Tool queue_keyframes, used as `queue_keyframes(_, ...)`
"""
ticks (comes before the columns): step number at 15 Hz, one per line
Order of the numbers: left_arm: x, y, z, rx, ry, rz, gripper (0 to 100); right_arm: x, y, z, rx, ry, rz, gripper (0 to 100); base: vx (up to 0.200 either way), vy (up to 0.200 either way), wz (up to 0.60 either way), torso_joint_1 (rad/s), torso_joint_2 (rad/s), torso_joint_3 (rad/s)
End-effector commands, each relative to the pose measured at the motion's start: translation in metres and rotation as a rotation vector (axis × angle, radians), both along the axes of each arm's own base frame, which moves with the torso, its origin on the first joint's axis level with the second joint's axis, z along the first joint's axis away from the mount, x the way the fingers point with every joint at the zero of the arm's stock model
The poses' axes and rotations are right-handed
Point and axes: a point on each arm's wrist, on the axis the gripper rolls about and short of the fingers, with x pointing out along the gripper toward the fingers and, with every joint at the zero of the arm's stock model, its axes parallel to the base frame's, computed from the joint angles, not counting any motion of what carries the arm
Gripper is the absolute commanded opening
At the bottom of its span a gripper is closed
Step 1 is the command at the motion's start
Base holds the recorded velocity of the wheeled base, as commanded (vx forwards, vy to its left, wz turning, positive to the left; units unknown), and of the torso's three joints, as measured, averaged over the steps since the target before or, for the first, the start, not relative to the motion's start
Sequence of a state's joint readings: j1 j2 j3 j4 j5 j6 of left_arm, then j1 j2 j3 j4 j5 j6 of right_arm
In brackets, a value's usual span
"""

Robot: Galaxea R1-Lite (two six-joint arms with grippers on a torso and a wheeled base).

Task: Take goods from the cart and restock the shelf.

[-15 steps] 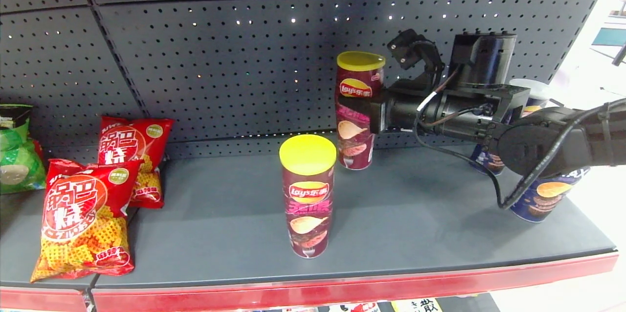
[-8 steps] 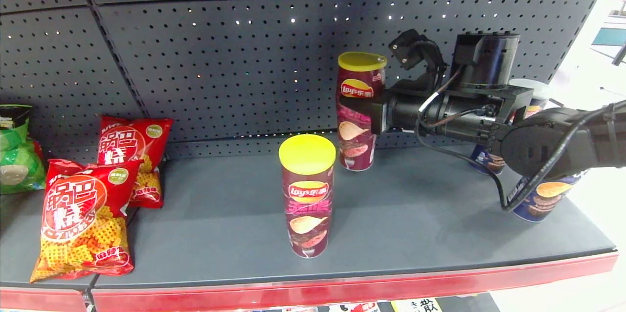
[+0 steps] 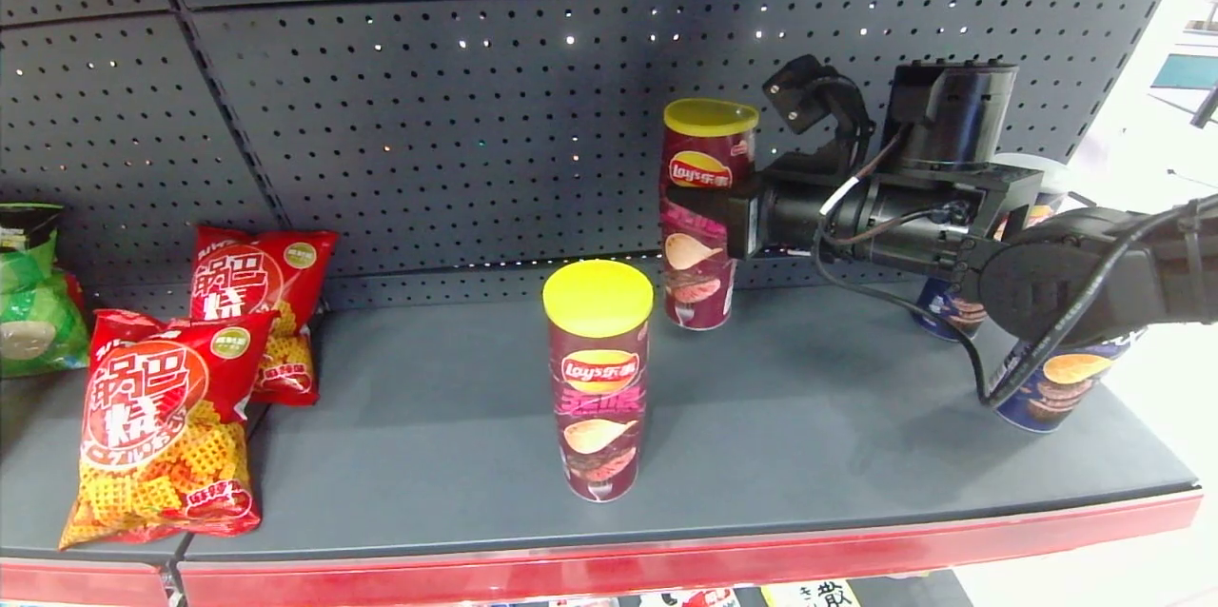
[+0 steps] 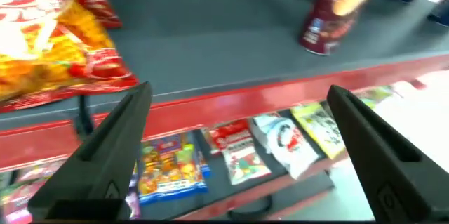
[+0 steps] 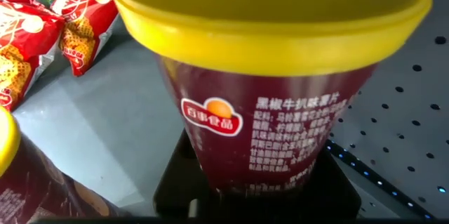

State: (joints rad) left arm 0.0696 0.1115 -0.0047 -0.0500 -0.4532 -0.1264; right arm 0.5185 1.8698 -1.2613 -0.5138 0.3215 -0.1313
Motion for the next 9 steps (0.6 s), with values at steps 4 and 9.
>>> queue_keyframes(4,-0.0016,0.0016,0.0002,0.002,-0.016,-0.018,100,0.0004,0.0009,-0.0009,-0.001,0.001,0.002,0,0.000,0.000,0.00,0.000,0.00,0.000)
queue_keyframes(9,-0.0070,0.0073,-0.0033,0.079,-0.119,0.219,100,-0.0002,0.0018,-0.0013,-0.002,0.003,0.004,0,0.000,0.000,0.00,0.000,0.00,0.000)
